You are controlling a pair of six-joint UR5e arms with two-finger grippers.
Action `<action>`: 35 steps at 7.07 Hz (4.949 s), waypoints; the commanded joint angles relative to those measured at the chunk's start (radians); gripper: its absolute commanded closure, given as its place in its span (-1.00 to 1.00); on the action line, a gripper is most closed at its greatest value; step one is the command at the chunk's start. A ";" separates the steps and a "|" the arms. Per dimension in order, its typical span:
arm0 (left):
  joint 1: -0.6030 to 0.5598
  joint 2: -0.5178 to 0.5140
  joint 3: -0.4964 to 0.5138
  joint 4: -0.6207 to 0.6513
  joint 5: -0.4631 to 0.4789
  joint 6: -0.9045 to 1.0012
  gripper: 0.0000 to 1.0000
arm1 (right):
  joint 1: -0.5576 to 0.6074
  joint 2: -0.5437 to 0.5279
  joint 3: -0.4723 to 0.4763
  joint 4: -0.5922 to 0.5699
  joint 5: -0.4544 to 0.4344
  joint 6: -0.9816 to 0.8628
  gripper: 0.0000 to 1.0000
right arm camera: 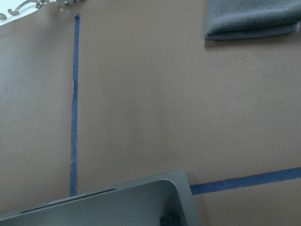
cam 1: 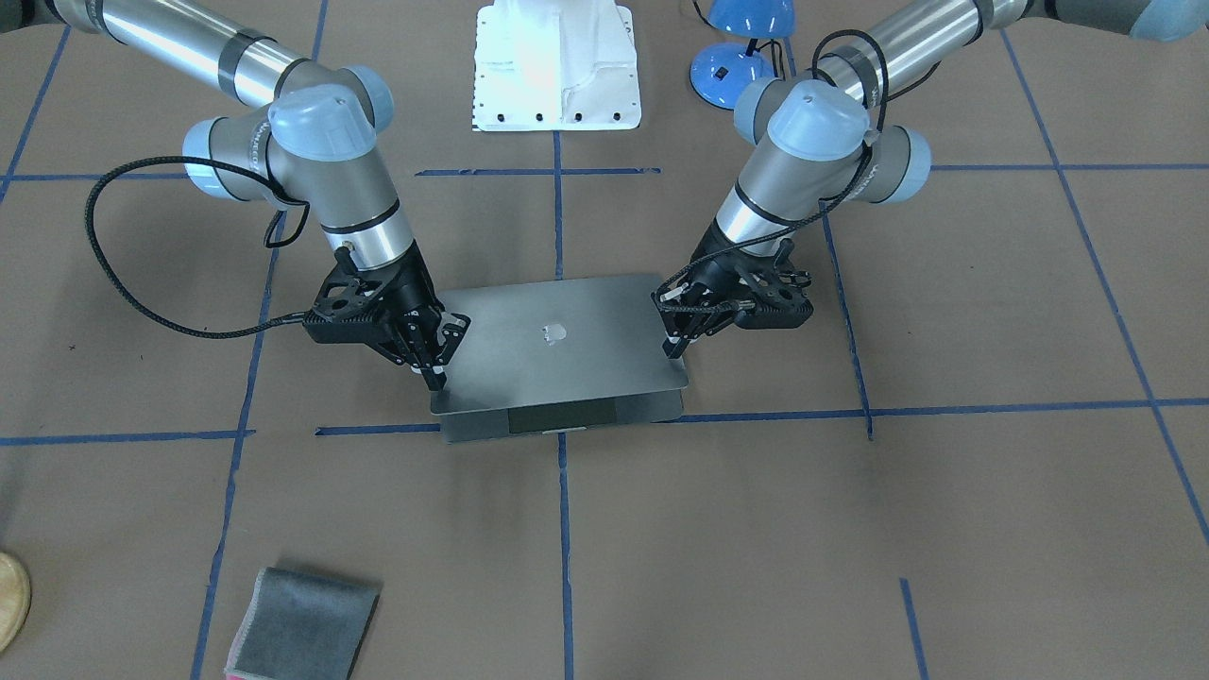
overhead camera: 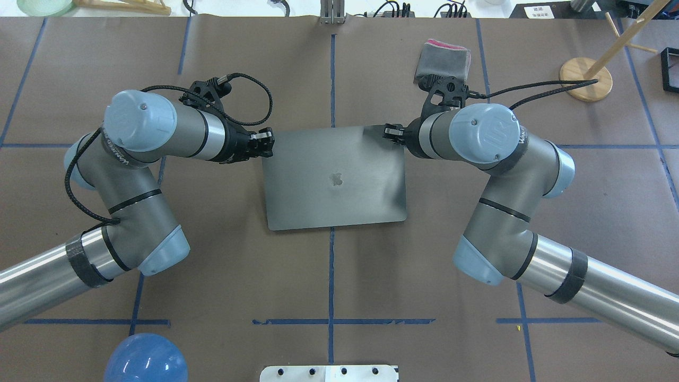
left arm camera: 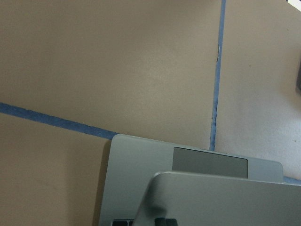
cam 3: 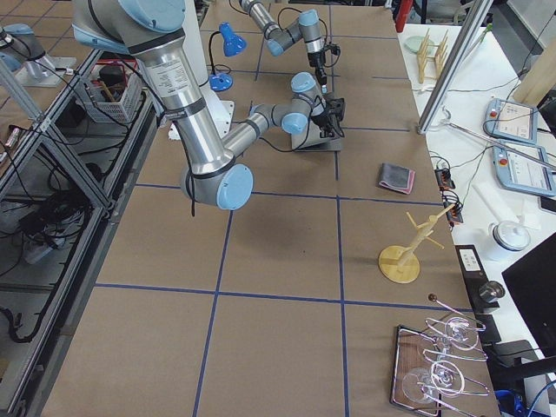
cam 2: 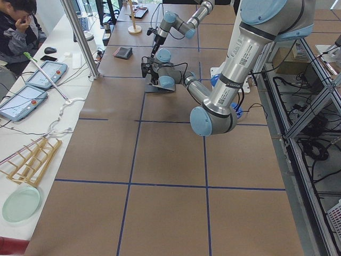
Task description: Close laptop
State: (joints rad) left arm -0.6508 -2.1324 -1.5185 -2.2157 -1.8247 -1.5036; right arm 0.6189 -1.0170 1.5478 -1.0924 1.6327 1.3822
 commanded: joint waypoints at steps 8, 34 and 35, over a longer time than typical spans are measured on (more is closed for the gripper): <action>-0.012 -0.003 0.039 0.077 -0.022 0.123 -0.99 | 0.096 0.038 -0.008 -0.217 0.173 -0.143 -0.99; -0.859 0.652 -0.305 0.826 -0.496 1.473 -0.99 | 0.897 -0.627 0.206 -0.480 0.700 -1.325 -1.00; -0.859 0.652 -0.305 0.826 -0.496 1.473 -0.99 | 0.897 -0.627 0.207 -0.478 0.700 -1.325 -1.00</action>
State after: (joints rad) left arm -1.5094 -1.4803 -1.8246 -1.3898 -2.3207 -0.0307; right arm 1.5156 -1.6442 1.7536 -1.5719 2.3332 0.0568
